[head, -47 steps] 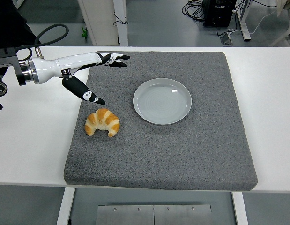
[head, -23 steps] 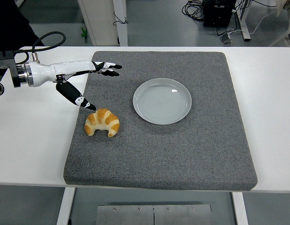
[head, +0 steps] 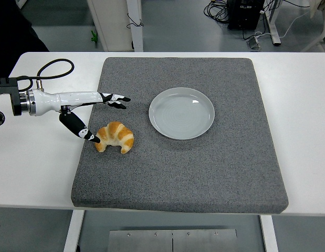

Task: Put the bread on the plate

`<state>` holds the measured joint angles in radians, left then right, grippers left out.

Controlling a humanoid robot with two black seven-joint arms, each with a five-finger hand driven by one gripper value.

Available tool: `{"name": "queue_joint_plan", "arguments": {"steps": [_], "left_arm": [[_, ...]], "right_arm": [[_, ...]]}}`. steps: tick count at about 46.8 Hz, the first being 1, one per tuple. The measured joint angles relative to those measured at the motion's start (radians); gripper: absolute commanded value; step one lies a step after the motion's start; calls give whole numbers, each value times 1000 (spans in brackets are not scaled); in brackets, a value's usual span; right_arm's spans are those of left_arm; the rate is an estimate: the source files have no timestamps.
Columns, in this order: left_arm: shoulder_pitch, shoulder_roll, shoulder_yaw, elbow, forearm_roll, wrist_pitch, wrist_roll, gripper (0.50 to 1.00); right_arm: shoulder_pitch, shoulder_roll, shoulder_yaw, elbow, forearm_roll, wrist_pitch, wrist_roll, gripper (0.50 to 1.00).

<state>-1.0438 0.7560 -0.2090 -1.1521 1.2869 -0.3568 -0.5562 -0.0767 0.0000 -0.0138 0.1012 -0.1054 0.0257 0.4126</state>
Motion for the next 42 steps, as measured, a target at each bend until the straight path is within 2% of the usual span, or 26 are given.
{"name": "queue_joint_plan", "arguments": {"steps": [18,31,42], "left_arm": [[34,-17,23,-8,50,115,15,908],[40,-35,108,-13,51,292,16,904],[41,-46,145,-14,51,367,15,880]], "right_arm": [[0,0,0,0,0,0,0,1000],[0,0,0,0,0,0,0,1000],[0,0,0,0,0,0,0,1000]]}}
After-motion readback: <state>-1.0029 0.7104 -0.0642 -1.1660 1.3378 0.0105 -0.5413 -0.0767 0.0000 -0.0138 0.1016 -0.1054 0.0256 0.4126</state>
